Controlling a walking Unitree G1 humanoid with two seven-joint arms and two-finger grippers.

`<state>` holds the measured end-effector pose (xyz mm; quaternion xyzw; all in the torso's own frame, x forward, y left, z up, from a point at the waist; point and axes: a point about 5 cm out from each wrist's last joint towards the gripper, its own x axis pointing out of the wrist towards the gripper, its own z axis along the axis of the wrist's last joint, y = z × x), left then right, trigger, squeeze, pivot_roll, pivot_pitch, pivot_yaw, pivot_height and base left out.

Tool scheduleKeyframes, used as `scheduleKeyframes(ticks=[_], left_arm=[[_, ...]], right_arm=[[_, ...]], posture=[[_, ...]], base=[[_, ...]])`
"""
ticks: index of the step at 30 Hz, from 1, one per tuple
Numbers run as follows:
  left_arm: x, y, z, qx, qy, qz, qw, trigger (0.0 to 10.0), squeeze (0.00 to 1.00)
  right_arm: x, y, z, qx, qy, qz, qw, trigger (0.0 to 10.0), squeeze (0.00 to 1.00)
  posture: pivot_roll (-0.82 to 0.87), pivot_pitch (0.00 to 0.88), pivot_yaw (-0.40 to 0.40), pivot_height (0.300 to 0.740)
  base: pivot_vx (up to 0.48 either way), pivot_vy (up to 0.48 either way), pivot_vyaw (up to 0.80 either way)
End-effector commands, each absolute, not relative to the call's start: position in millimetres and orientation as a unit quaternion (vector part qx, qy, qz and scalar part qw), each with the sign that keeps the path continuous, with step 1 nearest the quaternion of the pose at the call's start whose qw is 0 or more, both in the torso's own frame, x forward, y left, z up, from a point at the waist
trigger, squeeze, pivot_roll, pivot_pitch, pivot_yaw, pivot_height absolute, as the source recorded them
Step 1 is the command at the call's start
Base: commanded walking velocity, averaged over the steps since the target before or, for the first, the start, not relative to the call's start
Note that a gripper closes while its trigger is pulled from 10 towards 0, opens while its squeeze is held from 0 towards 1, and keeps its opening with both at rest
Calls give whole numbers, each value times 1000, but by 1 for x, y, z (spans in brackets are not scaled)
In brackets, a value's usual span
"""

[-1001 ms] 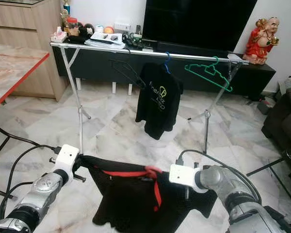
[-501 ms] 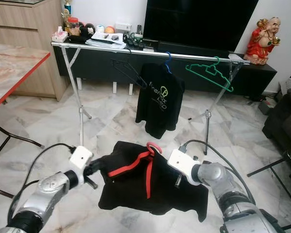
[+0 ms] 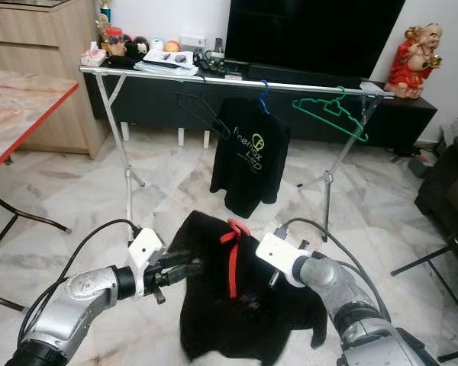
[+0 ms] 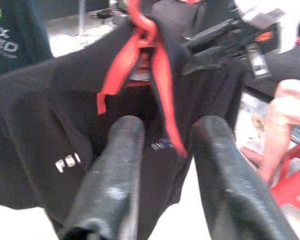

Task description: Hang hanger

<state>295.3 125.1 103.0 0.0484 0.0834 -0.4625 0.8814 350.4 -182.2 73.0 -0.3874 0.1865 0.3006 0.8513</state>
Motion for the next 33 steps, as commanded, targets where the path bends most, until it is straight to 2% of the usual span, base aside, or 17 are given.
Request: scheduleKeyframes(ticks=[1, 5, 7, 9, 10, 13, 16, 17, 18, 20, 21, 22, 23, 24, 26, 30, 33], left_arm=[[288, 117, 108, 34, 84, -491, 866, 10000, 1000], [287, 121, 108, 41, 89, -483, 870, 10000, 1000], [292, 131, 109, 65, 87, -446, 888, 10000, 1000], [293, 133, 109, 66, 87, -439, 892, 10000, 1000], [296, 139, 111, 80, 81, -419, 901, 10000, 0], [297, 149, 114, 86, 80, -403, 908, 10000, 0], [296, 161, 115, 102, 88, -395, 909, 10000, 0], [293, 173, 116, 123, 98, -394, 905, 10000, 0], [293, 173, 116, 123, 98, -394, 905, 10000, 0], [290, 184, 118, 143, 107, -395, 901, 10000, 0], [286, 192, 119, 157, 115, -404, 894, 10000, 0], [286, 192, 119, 157, 115, -404, 894, 10000, 0], [284, 195, 119, 164, 120, -411, 888, 10000, 0], [281, 199, 119, 171, 126, -425, 880, 10000, 0], [280, 200, 119, 171, 127, -429, 878, 10000, 0], [271, 194, 119, 166, 142, -480, 850, 10000, 0], [269, 189, 116, 164, 149, -499, 838, 10000, 0]], right_arm=[[359, -183, 85, -386, 155, 260, 871, 0, 0], [362, -176, 92, -375, 125, 254, 883, 0, 0], [363, -167, 96, -339, 107, 280, 892, 0, 0], [362, -165, 97, -332, 103, 290, 892, 0, 0], [361, -161, 98, -318, 96, 315, 889, 0, 0], [359, -159, 101, -302, 91, 355, 880, 0, 0], [357, -164, 100, -328, 103, 379, 859, 0, 0], [353, -170, 97, -358, 122, 407, 831, 0, 0], [353, -170, 97, -358, 122, 407, 831, 0, 0], [348, -176, 94, -365, 148, 441, 806, 0, 0], [341, -179, 89, -358, 179, 487, 776, 0, 0], [341, -179, 89, -358, 179, 487, 776, 0, 0], [337, -181, 87, -356, 194, 511, 758, 0, 0], [331, -183, 84, -355, 212, 548, 727, 0, 0], [329, -183, 83, -354, 216, 557, 720, 0, 0], [324, -173, 84, -303, 233, 625, 681, 0, 0], [323, -166, 83, -308, 230, 639, 666, 0, 0]], posture=[[60, 0, -98, 740], [61, 0, -93, 740], [59, 0, -88, 740], [58, 0, -86, 740], [58, 0, -85, 740], [53, 0, -82, 740], [55, 0, -84, 740], [60, 0, -86, 740], [60, 0, -86, 740], [70, 0, -90, 740], [75, 0, -93, 740], [75, 0, -93, 740], [75, 0, -93, 740], [85, 0, -95, 740], [90, 0, -98, 740], [108, 0, -110, 740], [118, 0, -121, 740]], base=[[0, 0, 0], [0, 0, 0], [0, 0, 0], [0, 0, 0], [0, 0, 0], [0, 0, 0], [0, 0, 0], [0, 0, 0], [0, 0, 0], [0, 0, 0], [0, 0, 0], [0, 0, 0], [0, 0, 0], [0, 0, 0], [0, 0, 0], [0, 0, 0], [0, 0, 0]])
